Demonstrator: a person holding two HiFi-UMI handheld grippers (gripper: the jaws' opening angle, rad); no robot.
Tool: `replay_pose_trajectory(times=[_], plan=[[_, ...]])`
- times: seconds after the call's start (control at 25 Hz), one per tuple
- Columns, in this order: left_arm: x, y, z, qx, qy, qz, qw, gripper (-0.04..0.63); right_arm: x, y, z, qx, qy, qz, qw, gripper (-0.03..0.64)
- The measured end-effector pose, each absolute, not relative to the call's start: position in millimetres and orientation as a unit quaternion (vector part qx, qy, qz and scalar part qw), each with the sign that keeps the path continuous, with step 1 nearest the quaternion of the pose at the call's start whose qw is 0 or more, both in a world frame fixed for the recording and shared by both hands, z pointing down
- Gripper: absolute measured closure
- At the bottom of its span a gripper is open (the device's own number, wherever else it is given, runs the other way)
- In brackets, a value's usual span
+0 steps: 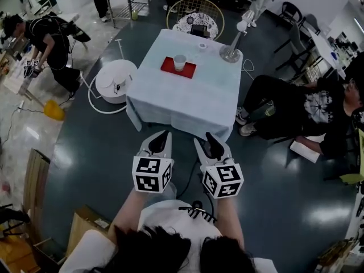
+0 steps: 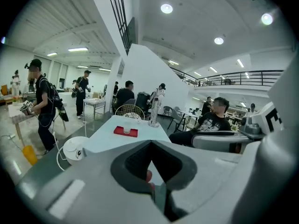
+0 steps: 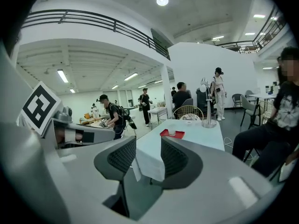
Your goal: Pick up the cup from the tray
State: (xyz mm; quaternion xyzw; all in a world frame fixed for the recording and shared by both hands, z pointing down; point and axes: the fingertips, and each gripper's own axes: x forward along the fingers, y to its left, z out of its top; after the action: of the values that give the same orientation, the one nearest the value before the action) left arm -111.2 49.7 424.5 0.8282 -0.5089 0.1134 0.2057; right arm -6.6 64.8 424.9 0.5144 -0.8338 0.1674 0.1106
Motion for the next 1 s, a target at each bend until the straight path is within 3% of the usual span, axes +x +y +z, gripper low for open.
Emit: replay_pose_trajectory(times=[1.0], plan=[[-162.0,-119.8,434.4,0.811,-0.532,0.137,0.202,0.595,-48.9,-127.7,415.8,0.506,-0.846,0.147,0.081,0.308]])
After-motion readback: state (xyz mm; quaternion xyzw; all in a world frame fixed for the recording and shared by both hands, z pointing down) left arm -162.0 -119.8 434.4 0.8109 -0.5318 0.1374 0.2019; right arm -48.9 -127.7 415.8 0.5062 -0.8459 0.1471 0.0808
